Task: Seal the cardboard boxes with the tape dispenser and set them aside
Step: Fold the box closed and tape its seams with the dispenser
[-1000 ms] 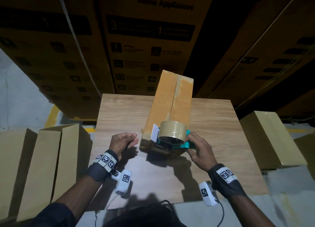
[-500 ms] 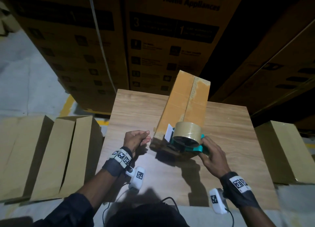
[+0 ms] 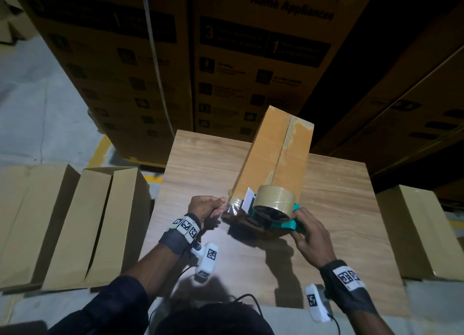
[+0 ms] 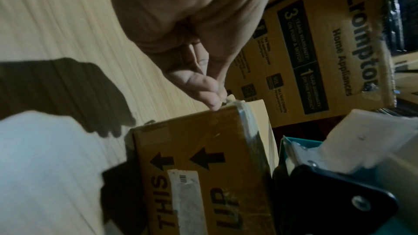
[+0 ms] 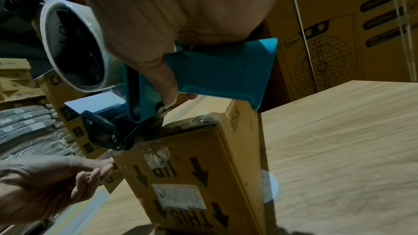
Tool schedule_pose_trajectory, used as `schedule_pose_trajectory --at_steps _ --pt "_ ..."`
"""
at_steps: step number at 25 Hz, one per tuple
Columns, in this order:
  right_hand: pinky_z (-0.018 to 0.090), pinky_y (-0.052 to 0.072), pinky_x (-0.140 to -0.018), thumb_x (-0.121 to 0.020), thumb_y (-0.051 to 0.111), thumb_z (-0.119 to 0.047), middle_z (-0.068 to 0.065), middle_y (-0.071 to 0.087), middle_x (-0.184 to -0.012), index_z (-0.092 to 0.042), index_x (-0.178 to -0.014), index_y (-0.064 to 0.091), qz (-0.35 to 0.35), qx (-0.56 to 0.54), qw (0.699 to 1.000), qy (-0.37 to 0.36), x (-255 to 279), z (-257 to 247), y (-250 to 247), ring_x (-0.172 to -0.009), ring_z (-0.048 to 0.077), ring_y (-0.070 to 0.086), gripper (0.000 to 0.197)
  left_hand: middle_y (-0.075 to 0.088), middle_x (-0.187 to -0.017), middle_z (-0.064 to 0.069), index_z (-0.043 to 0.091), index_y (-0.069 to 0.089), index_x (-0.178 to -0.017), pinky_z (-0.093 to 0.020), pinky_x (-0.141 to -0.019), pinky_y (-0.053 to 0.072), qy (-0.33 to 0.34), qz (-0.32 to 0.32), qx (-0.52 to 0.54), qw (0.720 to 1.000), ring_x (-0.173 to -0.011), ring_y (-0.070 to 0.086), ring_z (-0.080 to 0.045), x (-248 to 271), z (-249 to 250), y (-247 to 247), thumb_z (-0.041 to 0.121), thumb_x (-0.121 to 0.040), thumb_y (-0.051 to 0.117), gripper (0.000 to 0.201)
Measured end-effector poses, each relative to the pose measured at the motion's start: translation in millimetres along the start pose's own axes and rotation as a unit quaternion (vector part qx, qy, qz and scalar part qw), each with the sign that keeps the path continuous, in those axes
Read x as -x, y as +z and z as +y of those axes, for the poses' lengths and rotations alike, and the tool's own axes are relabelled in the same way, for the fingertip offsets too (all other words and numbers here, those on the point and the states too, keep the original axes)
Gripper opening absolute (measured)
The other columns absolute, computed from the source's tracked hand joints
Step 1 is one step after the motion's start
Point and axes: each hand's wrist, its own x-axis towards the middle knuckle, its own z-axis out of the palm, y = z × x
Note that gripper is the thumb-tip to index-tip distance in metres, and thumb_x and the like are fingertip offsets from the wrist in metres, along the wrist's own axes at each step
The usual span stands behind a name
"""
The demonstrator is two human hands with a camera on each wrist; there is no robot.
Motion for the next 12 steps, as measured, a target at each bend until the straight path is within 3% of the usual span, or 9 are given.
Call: schedule_pose_trajectory --at_steps 1,3,5,8,9,12 --pt "0.043 0.056 -0.077 -0.078 0.077 0.003 -0.021 0.057 -0.114 -0.042 -0.107 0.051 -0.001 0.001 1.0 0.0 -1 0 0 -0.097 0.011 0.06 0.06 0.069 -0.07 -0.02 -0.003 0.078 -0.087 -0.062 -0.076 0.057 -0.003 -0.002 -0.004 1.0 -0.049 0.058 -0.023 0 0 0 0.021 -0.074 0.091 0.031" --pt "0.043 0.056 -0.076 -0.078 0.077 0.003 -0.021 0.056 -0.113 -0.045 -0.106 0.047 -0.003 0.0 1.0 -0.001 -1 2 1 -0.095 0.011 0.059 0.063 0.069 -0.071 -0.02 -0.004 0.077 -0.086 -0.047 -0.065 0.059 -0.001 -0.011 -0.009 1.0 -0.047 0.057 -0.021 2 -1 2 0.024 -0.071 0.09 0.034" --pt "0.044 0.056 -0.075 -0.078 0.077 0.003 -0.02 0.057 -0.114 -0.039 -0.107 0.051 -0.005 -0.009 1.0 0.002 0 5 2 -0.097 0.011 0.06 0.057 0.071 -0.074 -0.019 -0.003 0.077 -0.087 -0.039 -0.058 0.056 0.006 -0.018 -0.011 1.0 -0.048 0.059 -0.021 4 -4 6 0.03 -0.067 0.091 0.041" --pt "0.047 0.057 -0.081 -0.079 0.077 0.002 -0.016 0.059 -0.121 -0.029 -0.115 0.058 -0.007 -0.014 1.0 0.008 1 11 5 -0.103 0.013 0.061 0.051 0.078 -0.087 -0.016 0.006 0.074 -0.101 -0.059 -0.075 0.062 -0.003 -0.008 -0.02 1.0 -0.07 0.073 -0.028 6 -6 9 0.036 -0.069 0.093 0.048" --pt "0.047 0.057 -0.082 -0.079 0.077 0.002 -0.015 0.06 -0.122 -0.028 -0.116 0.058 -0.008 -0.011 1.0 0.008 1 12 6 -0.105 0.014 0.061 0.051 0.078 -0.09 -0.016 0.011 0.071 -0.108 -0.062 -0.078 0.061 -0.011 -0.004 -0.02 1.0 -0.076 0.075 -0.03 3 -7 8 0.041 -0.065 0.096 0.058" --pt "0.05 0.056 -0.086 -0.077 0.078 0.005 -0.008 0.062 -0.125 -0.025 -0.119 0.059 0.002 0.0 1.0 0.01 3 15 9 -0.108 0.019 0.062 0.056 0.077 -0.096 -0.02 0.02 0.059 -0.116 -0.05 -0.074 0.063 -0.046 0.018 -0.06 0.997 -0.082 0.076 -0.031 -5 -15 3 0.067 -0.042 0.096 0.095"
